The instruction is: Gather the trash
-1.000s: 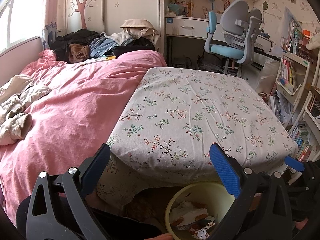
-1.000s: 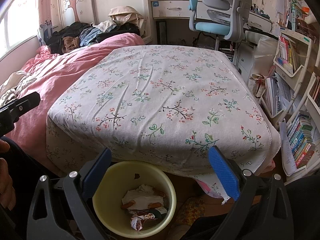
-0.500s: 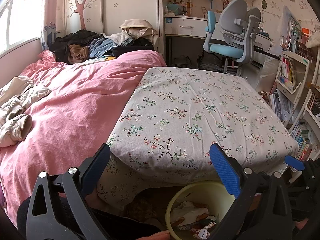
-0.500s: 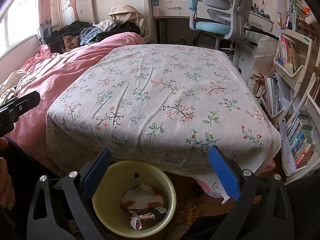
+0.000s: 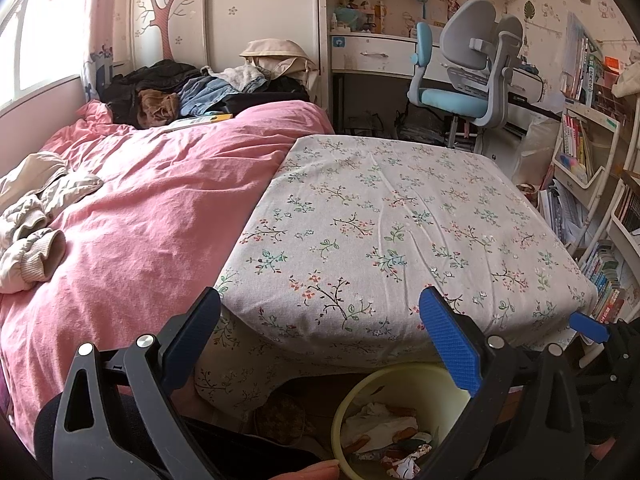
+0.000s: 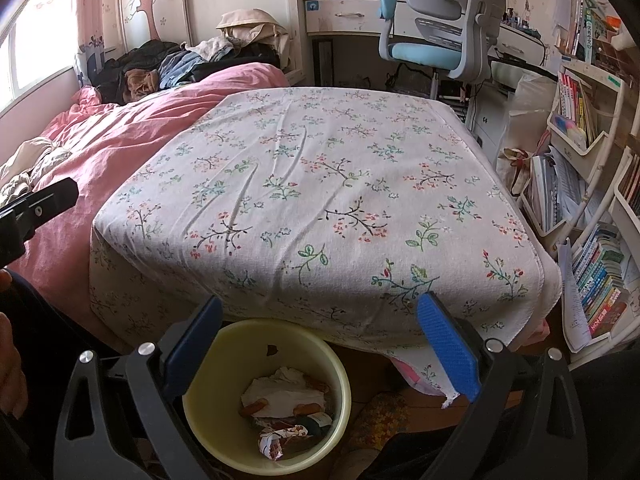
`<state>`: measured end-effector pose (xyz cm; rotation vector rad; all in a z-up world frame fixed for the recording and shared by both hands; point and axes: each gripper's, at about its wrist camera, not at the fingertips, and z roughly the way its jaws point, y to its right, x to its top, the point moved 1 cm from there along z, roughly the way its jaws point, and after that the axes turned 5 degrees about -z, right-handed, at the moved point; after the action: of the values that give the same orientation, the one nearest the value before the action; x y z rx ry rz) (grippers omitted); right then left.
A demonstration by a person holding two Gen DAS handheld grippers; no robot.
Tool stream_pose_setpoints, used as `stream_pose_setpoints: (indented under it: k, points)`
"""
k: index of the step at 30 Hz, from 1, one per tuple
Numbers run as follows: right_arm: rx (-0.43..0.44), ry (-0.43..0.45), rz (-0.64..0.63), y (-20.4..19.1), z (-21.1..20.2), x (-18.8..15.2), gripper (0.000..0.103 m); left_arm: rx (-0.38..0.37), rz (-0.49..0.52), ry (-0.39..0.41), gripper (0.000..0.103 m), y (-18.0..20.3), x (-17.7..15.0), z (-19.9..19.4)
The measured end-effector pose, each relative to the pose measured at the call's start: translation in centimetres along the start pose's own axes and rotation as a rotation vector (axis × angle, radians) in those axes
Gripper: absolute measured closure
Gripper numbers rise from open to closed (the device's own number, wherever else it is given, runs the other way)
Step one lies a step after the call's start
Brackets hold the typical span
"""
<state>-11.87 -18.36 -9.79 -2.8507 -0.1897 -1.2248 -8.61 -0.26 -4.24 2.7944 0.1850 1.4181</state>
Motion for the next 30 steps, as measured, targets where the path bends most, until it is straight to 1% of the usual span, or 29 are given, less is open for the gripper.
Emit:
stream_pose_setpoints:
  k: [30]
  points:
    - [-0.001,-0.005,-0.006,-0.12,0.17,0.05,0.009,0.003,0.003,0.004,0.007,-0.09,0.1,-0.03]
